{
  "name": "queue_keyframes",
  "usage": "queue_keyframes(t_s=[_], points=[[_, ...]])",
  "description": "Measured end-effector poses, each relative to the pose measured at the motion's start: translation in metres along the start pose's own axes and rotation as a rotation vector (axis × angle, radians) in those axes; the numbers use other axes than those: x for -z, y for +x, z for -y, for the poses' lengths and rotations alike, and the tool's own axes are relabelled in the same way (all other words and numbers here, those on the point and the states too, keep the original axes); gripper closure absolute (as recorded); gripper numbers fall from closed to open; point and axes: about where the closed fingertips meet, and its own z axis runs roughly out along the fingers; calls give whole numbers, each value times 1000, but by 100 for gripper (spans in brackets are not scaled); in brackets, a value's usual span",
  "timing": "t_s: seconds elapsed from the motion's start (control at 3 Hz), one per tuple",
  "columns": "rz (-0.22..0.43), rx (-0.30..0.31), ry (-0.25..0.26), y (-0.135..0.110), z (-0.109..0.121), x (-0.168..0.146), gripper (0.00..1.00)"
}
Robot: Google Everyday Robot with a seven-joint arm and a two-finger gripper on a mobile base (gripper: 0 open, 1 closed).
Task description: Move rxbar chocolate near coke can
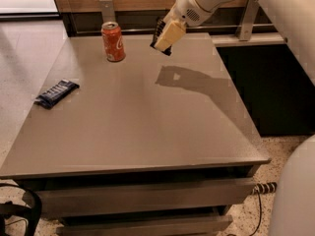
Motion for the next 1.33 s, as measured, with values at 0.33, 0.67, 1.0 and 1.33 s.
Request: queue_keyframes(t_s=[0.33,0.67,1.0,1.33], points=[[55,-64,46,-9,15,-38,100],[78,-92,57,-13,28,-71,100],[33,-125,55,-5,32,-96,100],[22,-135,50,-3,31,-103,86]])
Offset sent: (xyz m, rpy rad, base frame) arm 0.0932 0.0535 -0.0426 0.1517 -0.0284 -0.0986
